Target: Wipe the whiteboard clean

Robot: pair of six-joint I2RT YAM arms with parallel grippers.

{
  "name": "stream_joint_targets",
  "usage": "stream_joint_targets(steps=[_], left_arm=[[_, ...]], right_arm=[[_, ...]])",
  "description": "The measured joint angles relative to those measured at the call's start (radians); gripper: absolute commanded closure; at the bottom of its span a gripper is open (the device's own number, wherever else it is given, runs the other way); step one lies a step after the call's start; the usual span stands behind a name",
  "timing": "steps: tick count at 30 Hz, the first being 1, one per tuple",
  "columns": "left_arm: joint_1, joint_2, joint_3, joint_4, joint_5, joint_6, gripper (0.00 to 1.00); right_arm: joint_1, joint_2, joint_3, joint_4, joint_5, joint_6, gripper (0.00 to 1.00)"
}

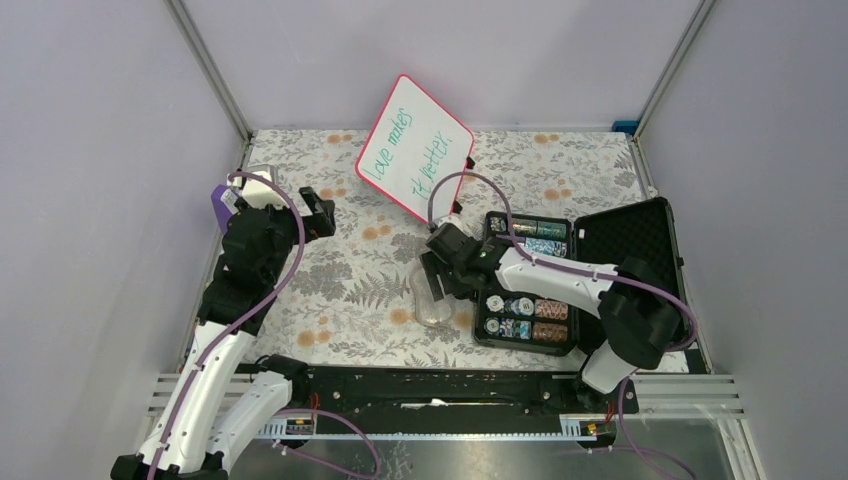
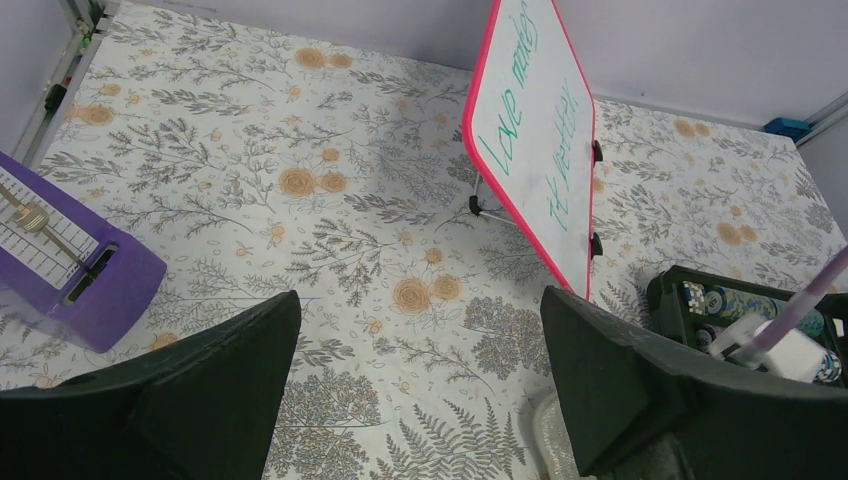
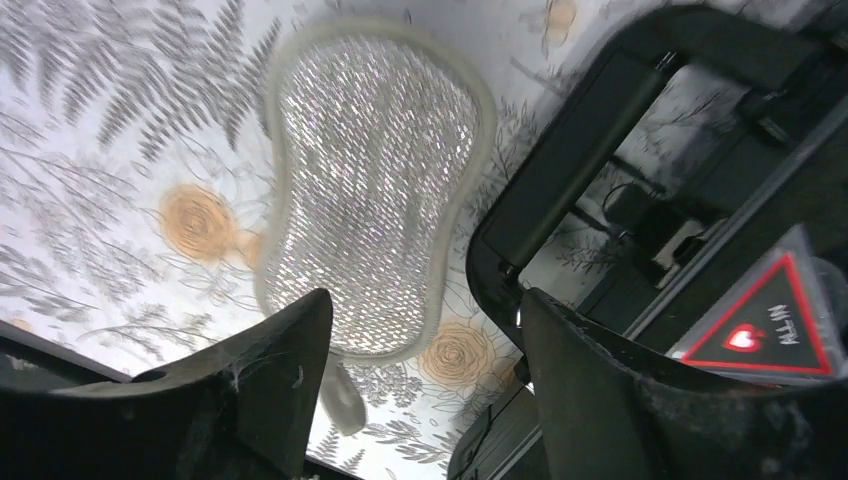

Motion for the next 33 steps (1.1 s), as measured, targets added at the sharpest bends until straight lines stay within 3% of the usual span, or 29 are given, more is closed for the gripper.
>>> stream_joint_targets(steps=[7,12,22,28,33], left_arm=[[0.000,0.000,0.000,0.000,0.000,0.000,0.01],[0.000,0.000,0.000,0.000,0.000,0.000,0.01],[0.000,0.005,0.000,0.000,0.000,0.000,0.01],[0.000,0.005,0.000,0.001,0.000,0.000,0.01],[0.000,0.026,0.000,0.003,0.002,0.001,0.01]], right_arm=[[0.045,-0.010,0.140,-0.070,0.117,0.067,0.16],[0.135,0.079,0.232,-0.079,0.165,0.172,0.14],[0.180,0.345,0.304,-0.084,0.257,0.276,0.30],[0.188,0.363,0.278,-0.049,0.304,0.281,0.33],[0.202,0.355,0.232,0.024,0.365,0.274,0.49]])
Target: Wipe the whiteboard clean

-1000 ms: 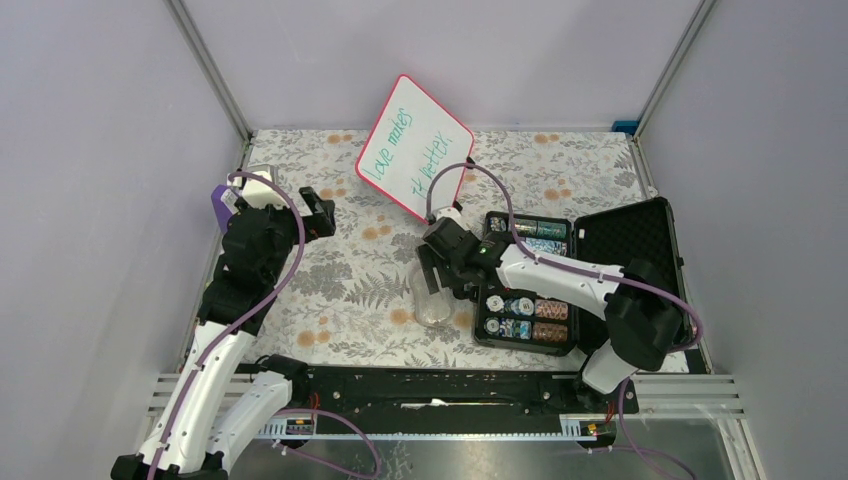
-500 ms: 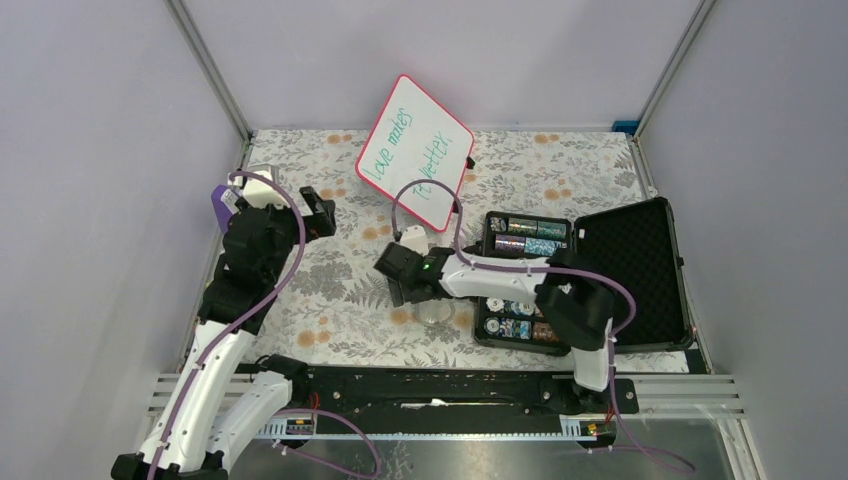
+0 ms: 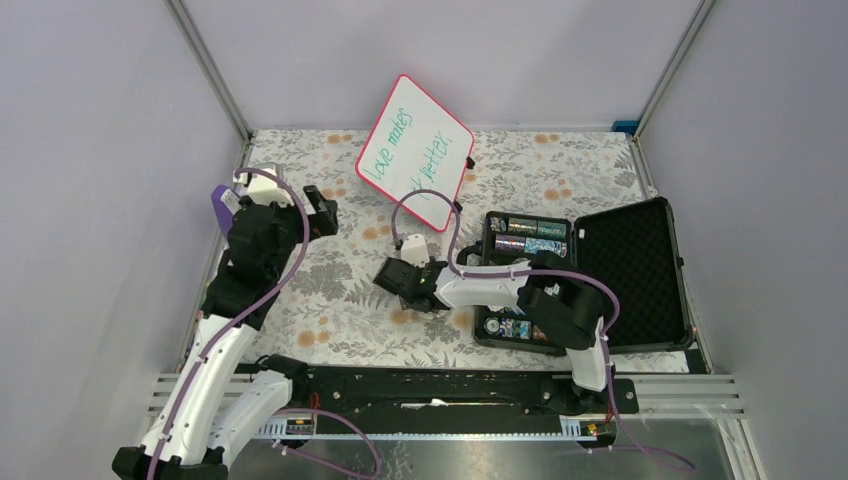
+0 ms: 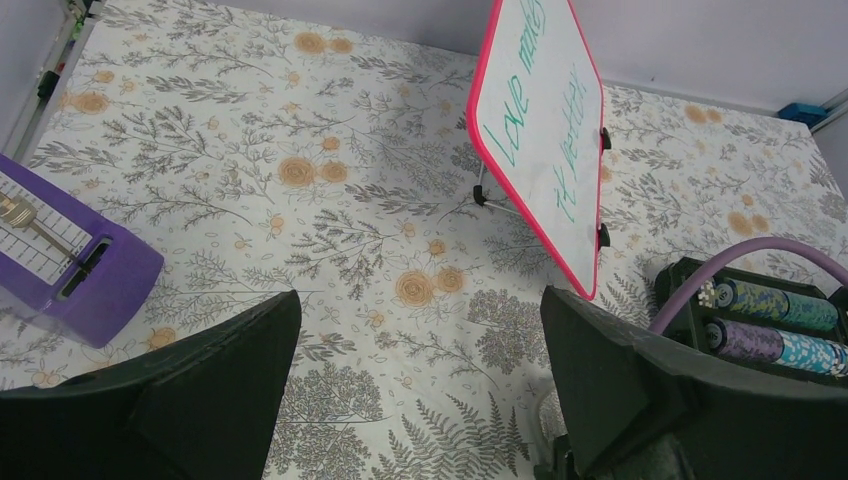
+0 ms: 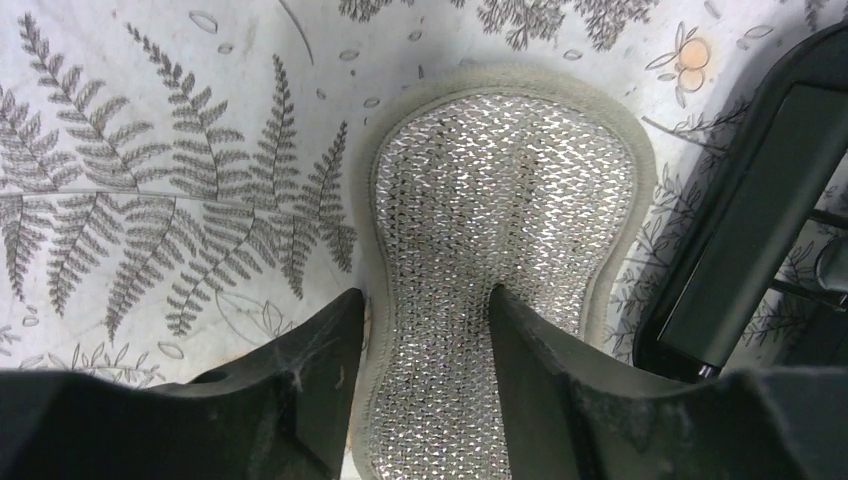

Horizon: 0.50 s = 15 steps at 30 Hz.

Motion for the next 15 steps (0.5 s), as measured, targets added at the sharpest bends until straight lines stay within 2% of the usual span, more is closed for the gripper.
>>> stream_joint_targets(steps=[2,4,8,15], left_arm=[[0.000,0.010,0.000,-0.002,0.002,0.001,0.01],[0.000,0.010,0.000,-0.002,0.003,0.005,0.01],[0.000,0.010,0.000,0.000,0.008,0.009,0.01],[0.000,0.053,0.000,0.000,0.054,0.014,0.01]], right_arm=[[0.000,0.000,-0.013,0.030,0.024,-0.007,0.68],[0.000,-0.001,-0.023,0.047,0.047,-0.020,0.84],[0.000,-0.024,-0.059,0.094,0.053,-0.050,1.00],[-0.005,-0.077,-0.135,0.188,0.030,-0.100,1.00]])
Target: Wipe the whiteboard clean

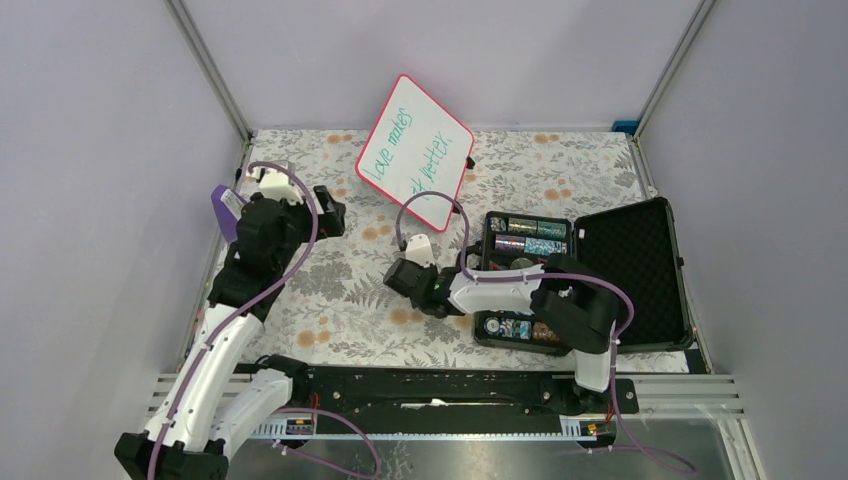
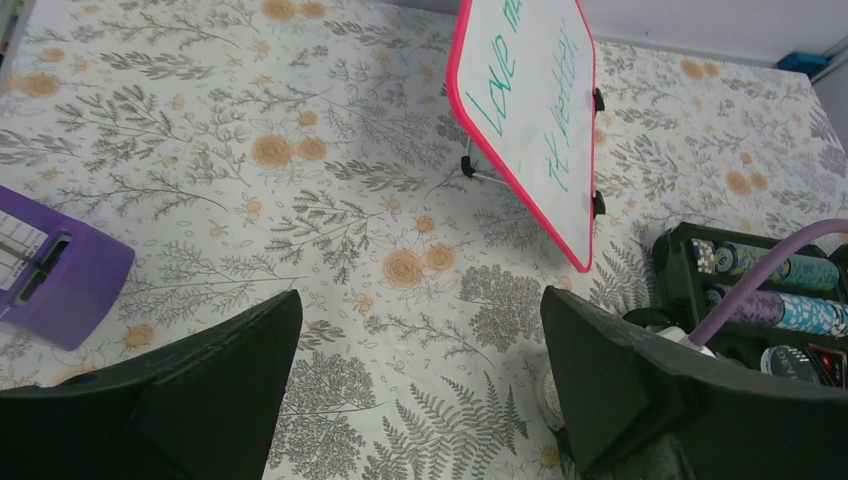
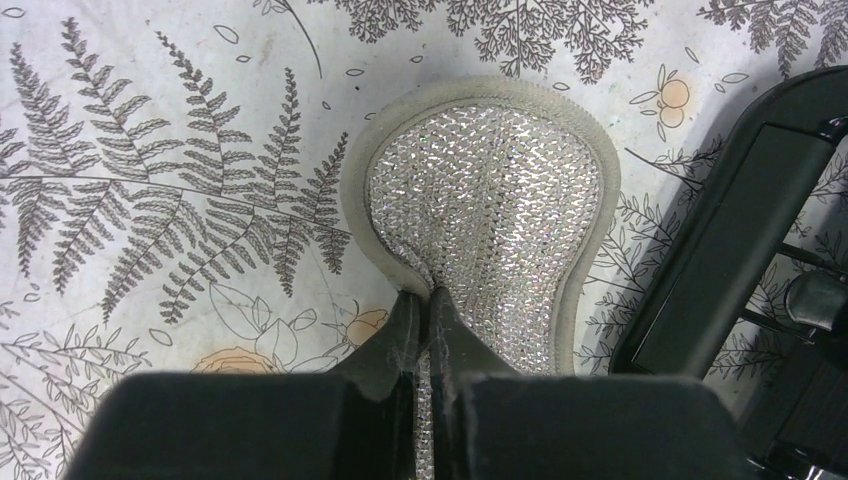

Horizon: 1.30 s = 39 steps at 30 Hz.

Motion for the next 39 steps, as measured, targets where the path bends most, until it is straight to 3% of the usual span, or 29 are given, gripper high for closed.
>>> stream_joint_targets(steps=[7,15,21,25,32,39], left_arm=[[0.000,0.055,0.027,-0.022,0.069,-0.029,0.01],[0.010,0.226,0.329,-0.054,0.125,-0.138,0.01],[0.079,0.447,0.594,-0.048,0.196,-0.219,0.01],[0.106,0.601,0.668,-0.052,0.274,-0.229,0.01],[0.107,0.762,0.678,-0.081,0.363,-0.208,0.01],[0.122,0.804,0.672,-0.054,0.410,-0.183,0.16]], right_arm=[[-0.002,-0.090,-0.062,0.060,-0.045,-0.058,1.00],[-0.034,-0.288,-0.074,0.115,-0.063,-0.085,1.00],[-0.160,-0.417,-0.074,0.129,-0.083,-0.082,1.00],[-0.302,-0.455,-0.074,0.195,-0.122,-0.088,1.00],[-0.478,-0.354,-0.017,0.311,-0.238,-0.101,1.00],[-0.570,-0.077,0.205,0.470,-0.414,-0.122,1.00]])
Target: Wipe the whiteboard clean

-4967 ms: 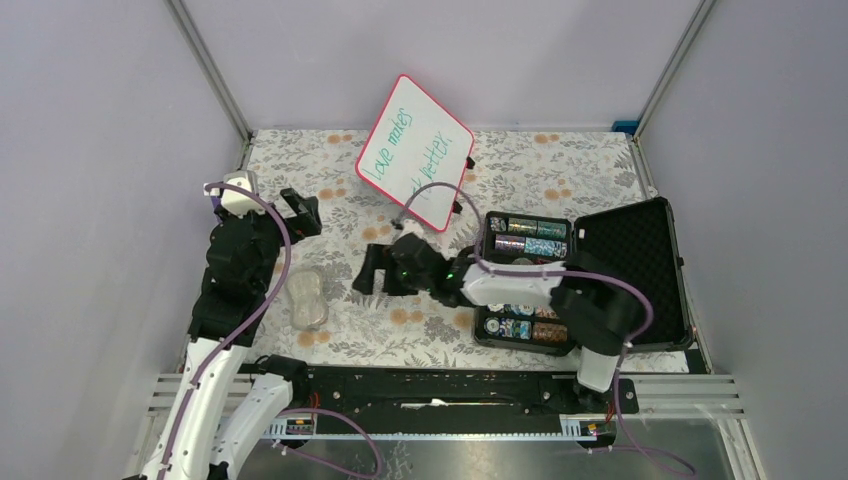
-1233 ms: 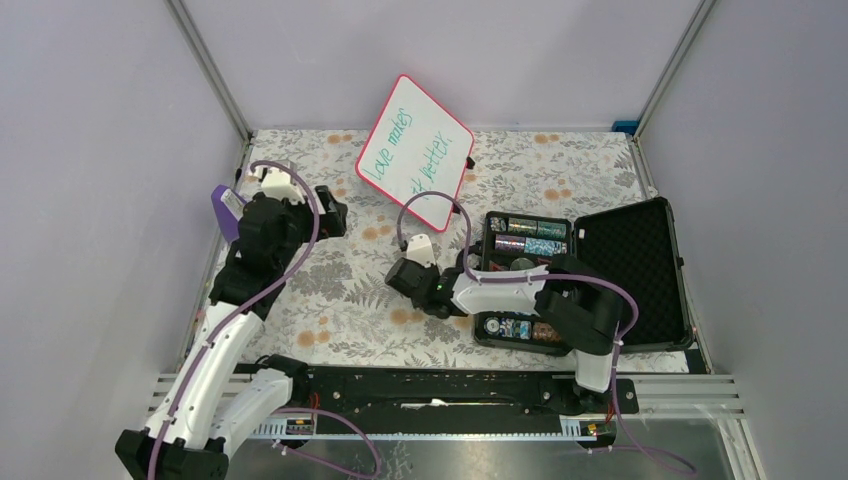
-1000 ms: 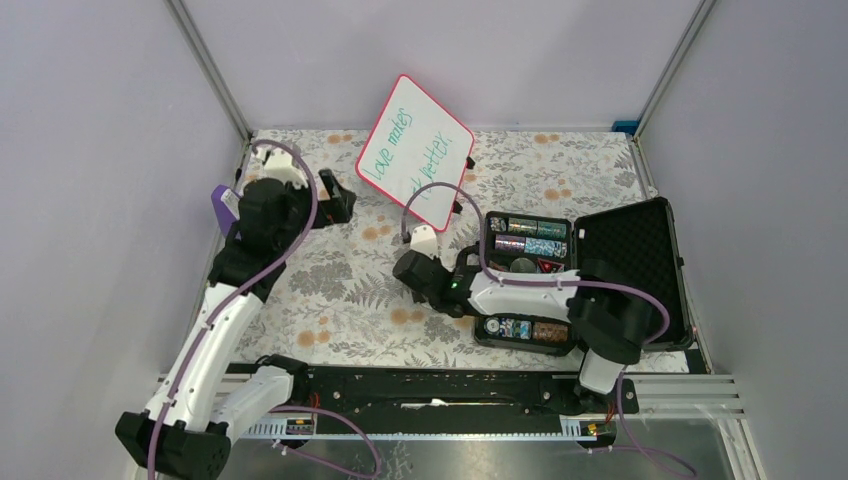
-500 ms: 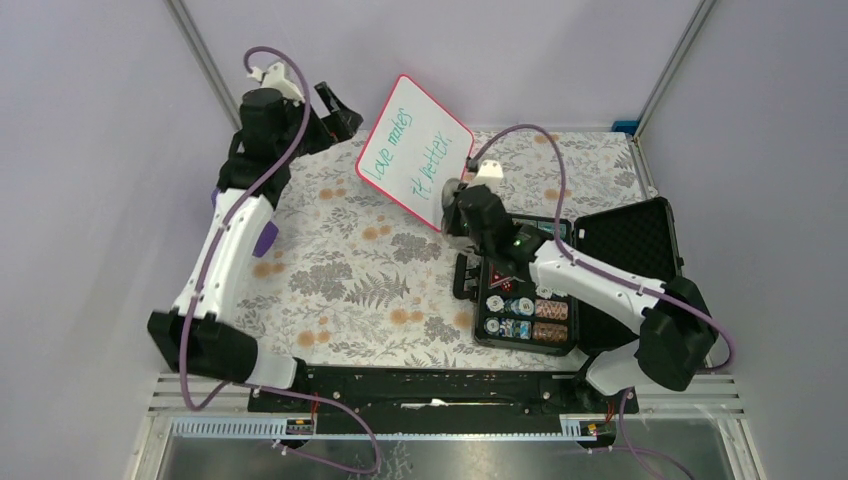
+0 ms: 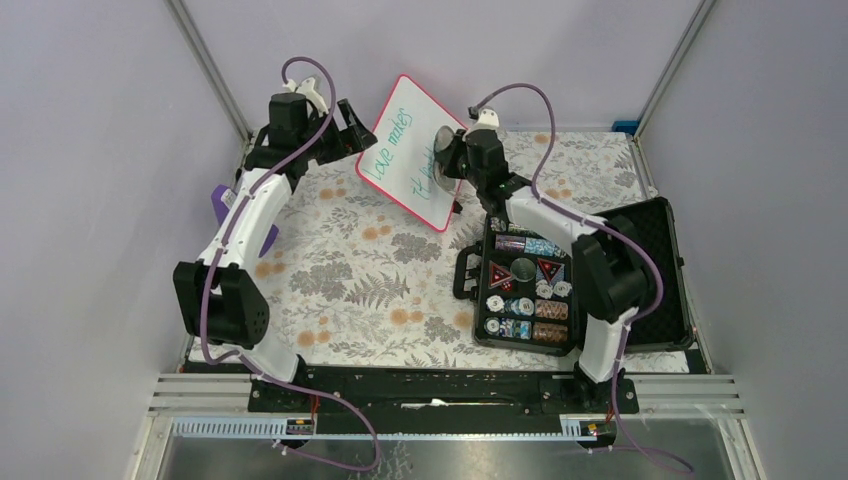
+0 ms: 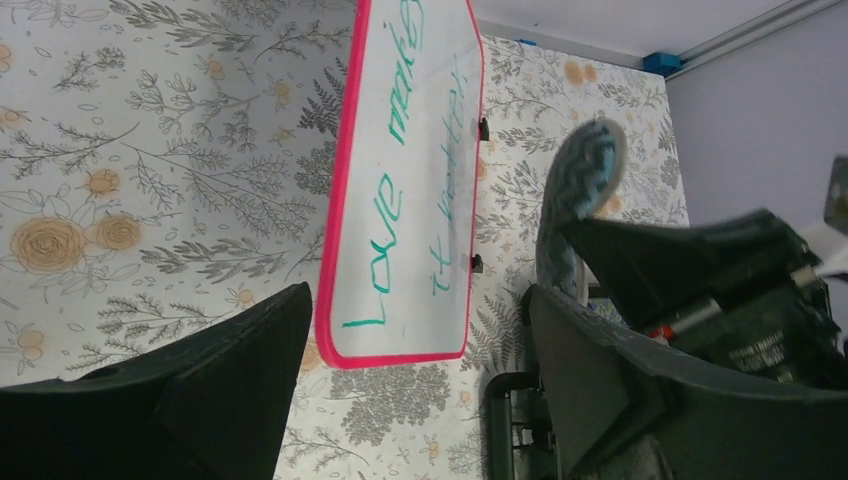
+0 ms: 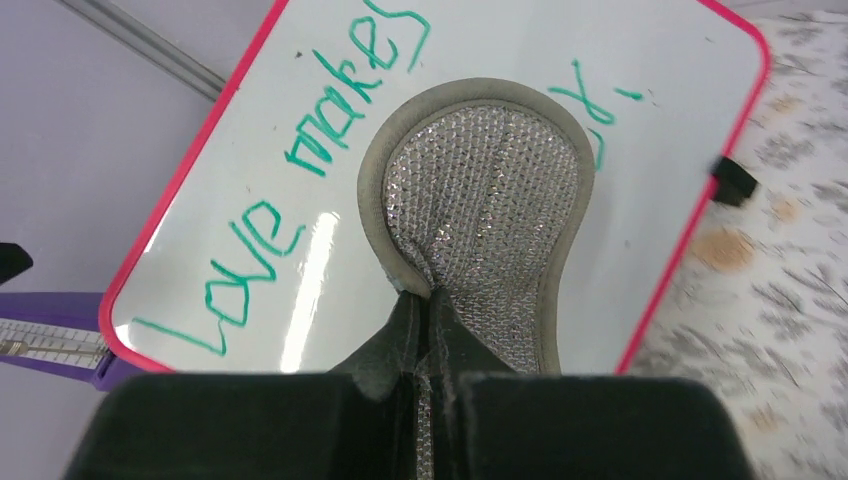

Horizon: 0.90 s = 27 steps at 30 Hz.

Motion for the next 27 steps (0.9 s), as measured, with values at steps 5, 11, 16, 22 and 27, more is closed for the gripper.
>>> stream_joint_targets(steps=[5,11,16,22,27], left_arm=[[0.039,0.026,-0.023,0.040,0.041,0.004,0.25],[0.062,0.085,-0.045,0.072,0.066,0.005,0.25],[0.062,0.123,-0.066,0.079,0.066,0.000,0.32],[0.062,0.125,-0.097,0.081,0.057,-0.010,0.41],[0.062,0.122,-0.119,0.097,0.051,-0.030,0.47]], right_arm=[[-0.043,0.165,0.127,0.062,-0.156,-0.021,1.00],[-0.073,0.225,0.136,0.069,-0.287,-0.060,1.00],[-0.077,0.225,0.141,0.070,-0.338,-0.087,1.00],[-0.077,0.225,0.117,0.074,-0.356,-0.088,1.00],[-0.077,0.225,0.097,0.068,-0.360,-0.088,1.00]])
